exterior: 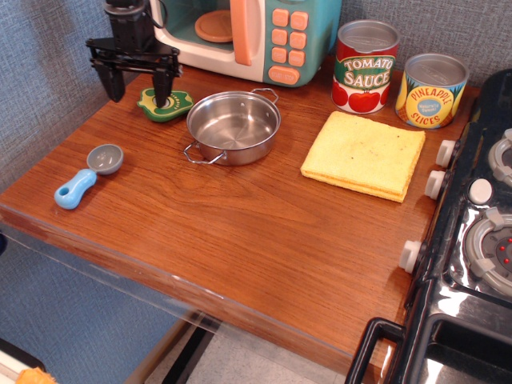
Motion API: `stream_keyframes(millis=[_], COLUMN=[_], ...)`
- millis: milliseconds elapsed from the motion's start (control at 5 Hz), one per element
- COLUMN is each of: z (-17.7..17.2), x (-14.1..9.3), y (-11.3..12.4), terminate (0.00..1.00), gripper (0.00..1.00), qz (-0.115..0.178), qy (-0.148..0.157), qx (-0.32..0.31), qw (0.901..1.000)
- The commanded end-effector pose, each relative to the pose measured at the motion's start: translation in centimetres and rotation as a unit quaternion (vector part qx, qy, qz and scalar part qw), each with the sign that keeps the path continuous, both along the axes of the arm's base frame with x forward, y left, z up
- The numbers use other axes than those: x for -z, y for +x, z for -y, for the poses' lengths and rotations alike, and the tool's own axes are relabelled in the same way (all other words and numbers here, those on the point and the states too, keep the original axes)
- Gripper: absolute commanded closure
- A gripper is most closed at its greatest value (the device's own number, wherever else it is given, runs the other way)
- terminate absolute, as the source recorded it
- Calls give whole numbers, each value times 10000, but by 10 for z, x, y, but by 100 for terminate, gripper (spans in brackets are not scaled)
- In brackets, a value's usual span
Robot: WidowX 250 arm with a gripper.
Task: Move the pepper to the lower right corner of table.
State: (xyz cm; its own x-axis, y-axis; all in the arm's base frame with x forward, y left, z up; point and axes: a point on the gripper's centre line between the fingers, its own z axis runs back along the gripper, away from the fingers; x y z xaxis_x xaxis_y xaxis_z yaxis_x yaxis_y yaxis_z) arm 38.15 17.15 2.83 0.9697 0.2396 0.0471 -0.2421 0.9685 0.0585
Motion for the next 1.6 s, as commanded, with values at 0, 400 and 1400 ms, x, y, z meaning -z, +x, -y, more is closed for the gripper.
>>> stream_keyframes(millis=[0,400,1400], z=[13,6,149], x=[0,2,-32], y=[5,1,-126], terminate=[0,0,0], gripper=[0,100,100], qz=[87,73,185], qy=[62,114,-191], qx=[157,58,2169], qw=[9998,9999,9758])
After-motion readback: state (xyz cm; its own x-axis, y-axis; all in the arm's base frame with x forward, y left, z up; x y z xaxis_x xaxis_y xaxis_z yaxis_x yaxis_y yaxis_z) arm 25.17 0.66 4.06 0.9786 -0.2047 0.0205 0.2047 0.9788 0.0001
